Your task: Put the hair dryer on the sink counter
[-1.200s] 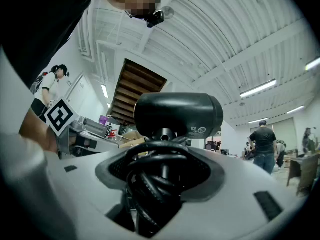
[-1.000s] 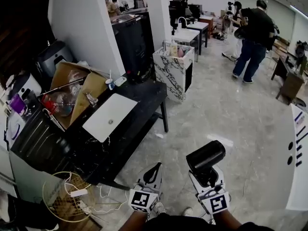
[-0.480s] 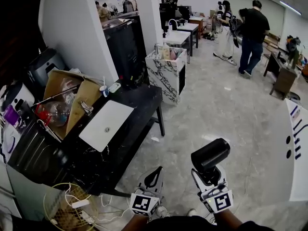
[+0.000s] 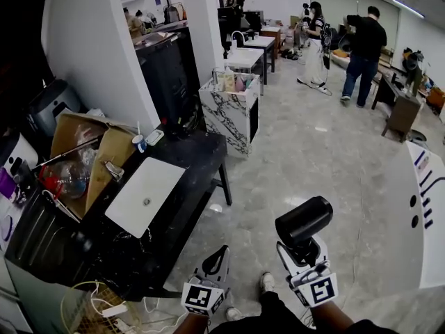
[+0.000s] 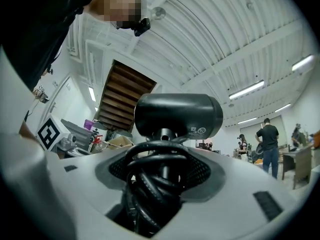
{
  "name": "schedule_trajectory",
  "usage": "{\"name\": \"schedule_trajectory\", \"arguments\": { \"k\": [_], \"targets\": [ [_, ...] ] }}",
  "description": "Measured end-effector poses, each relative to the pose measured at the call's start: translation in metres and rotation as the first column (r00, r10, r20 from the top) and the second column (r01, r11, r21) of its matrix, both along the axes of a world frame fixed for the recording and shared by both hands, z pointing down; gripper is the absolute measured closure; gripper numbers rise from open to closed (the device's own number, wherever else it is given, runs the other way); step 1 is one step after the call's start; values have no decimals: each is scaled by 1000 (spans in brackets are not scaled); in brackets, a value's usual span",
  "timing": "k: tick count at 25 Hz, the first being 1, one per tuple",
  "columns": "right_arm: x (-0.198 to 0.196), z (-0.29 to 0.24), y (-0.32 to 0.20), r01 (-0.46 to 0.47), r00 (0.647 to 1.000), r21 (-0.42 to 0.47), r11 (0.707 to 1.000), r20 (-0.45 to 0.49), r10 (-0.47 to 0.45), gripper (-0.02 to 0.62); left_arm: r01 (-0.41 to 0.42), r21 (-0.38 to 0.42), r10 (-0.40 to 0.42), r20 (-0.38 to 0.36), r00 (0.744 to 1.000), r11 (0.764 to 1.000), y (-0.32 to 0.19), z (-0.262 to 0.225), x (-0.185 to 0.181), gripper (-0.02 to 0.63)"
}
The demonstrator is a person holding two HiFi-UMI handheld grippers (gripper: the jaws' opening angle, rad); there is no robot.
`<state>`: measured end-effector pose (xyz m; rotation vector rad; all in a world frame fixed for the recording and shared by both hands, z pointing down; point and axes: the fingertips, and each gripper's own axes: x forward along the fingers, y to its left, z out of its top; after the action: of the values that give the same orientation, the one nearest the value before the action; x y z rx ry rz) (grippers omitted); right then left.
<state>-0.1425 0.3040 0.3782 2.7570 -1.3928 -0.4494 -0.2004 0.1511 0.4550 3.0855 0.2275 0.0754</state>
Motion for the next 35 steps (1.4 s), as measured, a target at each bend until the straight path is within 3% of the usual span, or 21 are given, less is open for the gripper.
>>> {"name": "schedule_trajectory", "arguments": {
  "k": [16,25,35],
  "targets": [
    [176,-2,-2,72,997,-24,997,8,-72,327,63,-33,-64,-35,997,997,-7,-10,168,612],
    [236,8,-12,127,992,-22,992,26,-127,325,125,-32,-125,-4,992,992,-12,5,217,612],
    [294,12,-78,207,978,7,978,30,-207,325,183,-21,-182,13,983,983,-66,11,272,612]
  ]
}}
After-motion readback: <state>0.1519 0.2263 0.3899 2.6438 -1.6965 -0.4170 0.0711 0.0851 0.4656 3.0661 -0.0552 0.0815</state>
